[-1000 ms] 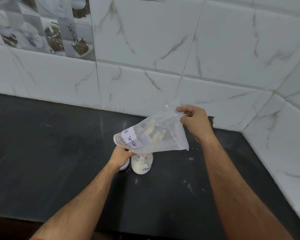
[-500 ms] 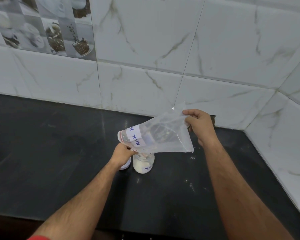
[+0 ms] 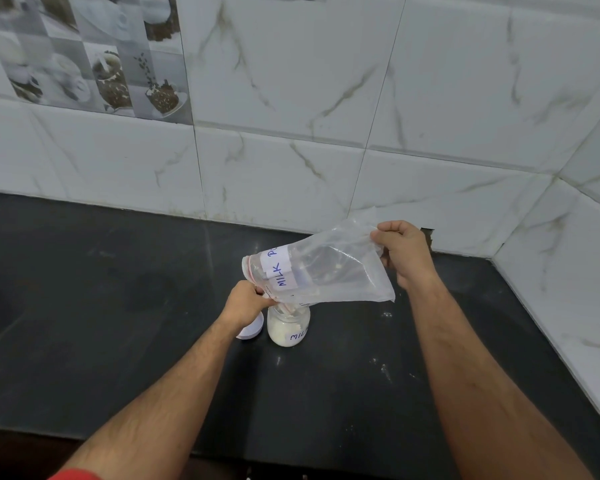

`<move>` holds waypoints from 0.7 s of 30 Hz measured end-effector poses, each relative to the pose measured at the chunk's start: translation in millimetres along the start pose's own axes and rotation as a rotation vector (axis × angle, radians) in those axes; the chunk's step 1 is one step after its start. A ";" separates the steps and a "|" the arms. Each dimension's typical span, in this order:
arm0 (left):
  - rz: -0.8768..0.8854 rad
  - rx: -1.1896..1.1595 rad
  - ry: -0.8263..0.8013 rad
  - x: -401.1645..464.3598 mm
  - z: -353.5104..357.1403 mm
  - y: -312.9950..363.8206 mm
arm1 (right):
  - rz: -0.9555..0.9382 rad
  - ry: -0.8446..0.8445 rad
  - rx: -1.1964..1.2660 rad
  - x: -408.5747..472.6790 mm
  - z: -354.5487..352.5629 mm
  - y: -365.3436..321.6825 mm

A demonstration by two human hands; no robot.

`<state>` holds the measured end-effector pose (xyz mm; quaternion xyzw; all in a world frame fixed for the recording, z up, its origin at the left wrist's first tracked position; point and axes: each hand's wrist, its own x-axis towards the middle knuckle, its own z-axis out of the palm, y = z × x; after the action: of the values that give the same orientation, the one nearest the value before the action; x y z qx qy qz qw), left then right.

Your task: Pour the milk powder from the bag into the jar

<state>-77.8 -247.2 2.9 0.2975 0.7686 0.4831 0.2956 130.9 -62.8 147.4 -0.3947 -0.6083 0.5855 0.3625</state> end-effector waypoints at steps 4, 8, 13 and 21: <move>-0.004 0.051 0.006 -15.3 -4.2 21.8 | 0.033 0.035 -0.022 4.8 -2.7 6.8; 0.037 0.105 -0.005 -13.4 -8.9 30.9 | 0.091 0.069 0.006 7.5 -12.9 16.9; 0.077 0.250 -0.019 -10.3 -12.8 56.0 | 0.173 0.055 0.092 9.7 -27.9 35.6; 0.145 0.410 0.004 -3.7 -10.2 90.7 | 0.362 0.084 0.185 15.5 -43.5 83.7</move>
<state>-67.3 -223.5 90.4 0.4049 0.8279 0.3374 0.1920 168.2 -30.0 65.7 -0.4868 -0.4553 0.6774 0.3112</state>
